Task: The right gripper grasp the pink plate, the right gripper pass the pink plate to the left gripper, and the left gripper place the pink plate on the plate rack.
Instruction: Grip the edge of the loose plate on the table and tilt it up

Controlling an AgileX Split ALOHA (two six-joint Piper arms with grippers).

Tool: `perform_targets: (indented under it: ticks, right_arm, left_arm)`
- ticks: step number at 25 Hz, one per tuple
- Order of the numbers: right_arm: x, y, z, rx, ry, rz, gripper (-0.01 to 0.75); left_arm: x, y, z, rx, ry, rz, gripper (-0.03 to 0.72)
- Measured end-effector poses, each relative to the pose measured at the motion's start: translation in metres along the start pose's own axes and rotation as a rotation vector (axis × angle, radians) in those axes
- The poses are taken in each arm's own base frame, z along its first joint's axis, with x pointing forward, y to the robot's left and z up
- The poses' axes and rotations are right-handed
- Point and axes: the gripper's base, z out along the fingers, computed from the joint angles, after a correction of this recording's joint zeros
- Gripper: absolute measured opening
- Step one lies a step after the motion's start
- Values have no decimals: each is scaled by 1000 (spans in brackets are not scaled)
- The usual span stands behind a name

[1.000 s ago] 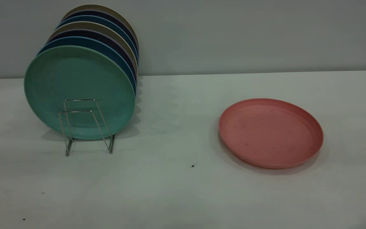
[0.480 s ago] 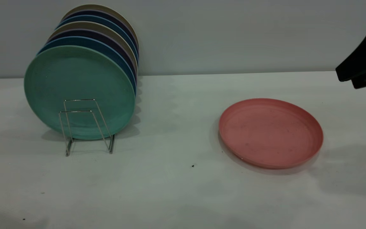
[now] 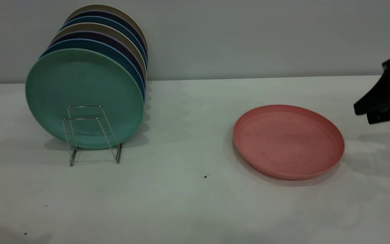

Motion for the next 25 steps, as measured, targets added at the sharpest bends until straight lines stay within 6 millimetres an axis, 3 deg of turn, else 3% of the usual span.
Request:
perform_targets:
  ticks: [10,21,23,25]
  right_arm:
    - [3,-35,45,2,22,96,365]
    - [14,-28,81,-16,36,135,355]
    - [14,-28,83,-11,31,139,315]
    - [14,-29,83,-4,27,140,214]
  left_arm:
    - [0,0,0,1,2,0,519]
    - [0,0,0,2,5,2,519]
    - [1,0,0,4,8,2,519]
    - [1,0,0,4,8,2,519]
